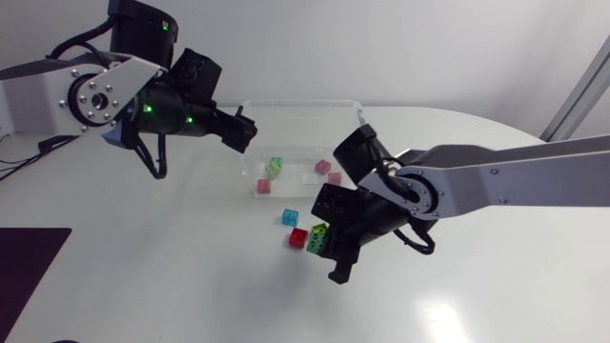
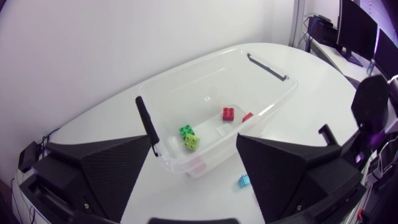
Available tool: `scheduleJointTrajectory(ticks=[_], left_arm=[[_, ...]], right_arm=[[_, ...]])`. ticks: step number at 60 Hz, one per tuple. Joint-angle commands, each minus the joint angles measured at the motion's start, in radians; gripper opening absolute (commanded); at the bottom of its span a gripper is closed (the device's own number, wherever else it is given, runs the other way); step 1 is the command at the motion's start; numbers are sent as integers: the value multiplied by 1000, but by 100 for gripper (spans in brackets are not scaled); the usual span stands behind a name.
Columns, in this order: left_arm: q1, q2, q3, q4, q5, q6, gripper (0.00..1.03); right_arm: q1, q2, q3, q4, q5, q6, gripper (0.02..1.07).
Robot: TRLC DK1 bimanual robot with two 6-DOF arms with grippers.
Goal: Place the duplo bricks in the container
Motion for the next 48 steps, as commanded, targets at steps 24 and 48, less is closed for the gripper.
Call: scheduleJointTrajectory(ticks=[24,48], left_arm=[[-111,-127,-192,-78,18,37,96],[-185,-91,-221,-106,24,23,96]], right_arm=[[-141,-230,30,-56,22,79,33],[-199,-231,121,-42,22,113,33]])
